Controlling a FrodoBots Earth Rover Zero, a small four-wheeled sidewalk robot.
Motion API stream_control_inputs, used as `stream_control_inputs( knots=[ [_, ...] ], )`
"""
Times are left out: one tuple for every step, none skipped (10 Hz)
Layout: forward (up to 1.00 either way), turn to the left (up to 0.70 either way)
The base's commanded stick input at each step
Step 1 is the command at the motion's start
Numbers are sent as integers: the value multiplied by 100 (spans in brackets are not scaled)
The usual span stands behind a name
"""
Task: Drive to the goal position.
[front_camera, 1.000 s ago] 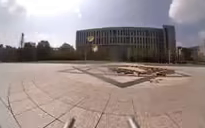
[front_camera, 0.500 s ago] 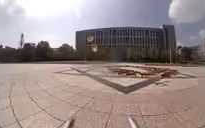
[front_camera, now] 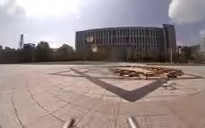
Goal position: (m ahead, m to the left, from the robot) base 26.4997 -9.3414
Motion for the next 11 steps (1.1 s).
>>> stream_control_inputs(
  knots=[
    [18, 41],
    [34, 39],
    [54, 5],
    [70, 5],
    [70, 5],
    [70, 5],
    [70, 5],
    [70, 5],
    [70, 5],
    [70, 5],
    [70, 5]
  ],
)
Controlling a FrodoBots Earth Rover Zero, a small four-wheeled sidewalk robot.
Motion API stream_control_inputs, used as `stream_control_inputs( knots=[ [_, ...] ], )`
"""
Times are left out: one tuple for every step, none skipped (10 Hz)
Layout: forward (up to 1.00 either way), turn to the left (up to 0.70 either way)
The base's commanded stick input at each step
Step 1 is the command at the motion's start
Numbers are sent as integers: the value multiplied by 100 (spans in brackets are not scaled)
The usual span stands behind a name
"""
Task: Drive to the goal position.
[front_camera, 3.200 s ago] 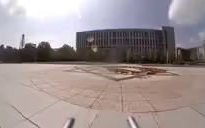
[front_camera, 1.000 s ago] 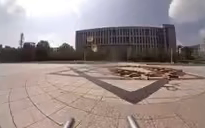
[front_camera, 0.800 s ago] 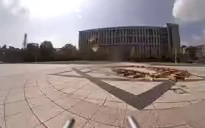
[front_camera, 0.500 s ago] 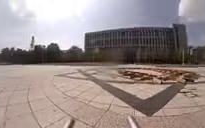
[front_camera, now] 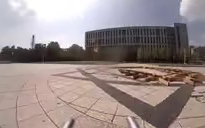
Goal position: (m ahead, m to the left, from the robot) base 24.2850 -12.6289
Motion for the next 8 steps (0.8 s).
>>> stream_control_inputs(
  knots=[
    [70, 5],
    [70, 5],
    [70, 5],
    [70, 5],
    [70, 5],
    [70, 5],
    [70, 5],
    [70, 5]
  ],
)
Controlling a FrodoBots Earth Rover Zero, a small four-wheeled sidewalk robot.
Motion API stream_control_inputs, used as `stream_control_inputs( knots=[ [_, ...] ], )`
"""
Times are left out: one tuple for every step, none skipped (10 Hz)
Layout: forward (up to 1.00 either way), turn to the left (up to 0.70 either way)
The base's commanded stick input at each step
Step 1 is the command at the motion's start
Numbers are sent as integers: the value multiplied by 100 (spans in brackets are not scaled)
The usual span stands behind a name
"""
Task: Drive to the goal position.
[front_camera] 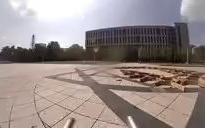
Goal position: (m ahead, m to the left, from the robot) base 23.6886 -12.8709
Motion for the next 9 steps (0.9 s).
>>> stream_control_inputs(
  knots=[
    [70, 5],
    [70, 5],
    [70, 5],
    [70, 5],
    [70, 5],
    [70, 5],
    [70, 5],
    [70, 5],
    [70, 5]
  ],
)
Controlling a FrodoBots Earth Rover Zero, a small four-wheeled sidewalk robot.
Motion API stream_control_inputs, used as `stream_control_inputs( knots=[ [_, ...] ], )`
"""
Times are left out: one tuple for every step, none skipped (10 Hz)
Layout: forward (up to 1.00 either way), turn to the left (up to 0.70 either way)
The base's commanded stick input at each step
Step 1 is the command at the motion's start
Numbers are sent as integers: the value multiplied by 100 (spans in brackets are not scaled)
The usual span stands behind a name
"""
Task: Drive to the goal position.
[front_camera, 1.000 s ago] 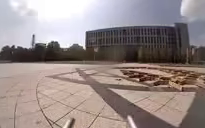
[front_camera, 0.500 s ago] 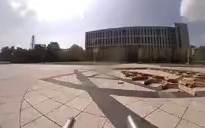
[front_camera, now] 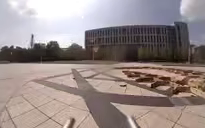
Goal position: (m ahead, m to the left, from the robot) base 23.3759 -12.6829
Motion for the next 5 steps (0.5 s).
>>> stream_control_inputs(
  knots=[
    [70, 5],
    [70, 5],
    [70, 5],
    [70, 5],
    [70, 5]
  ],
)
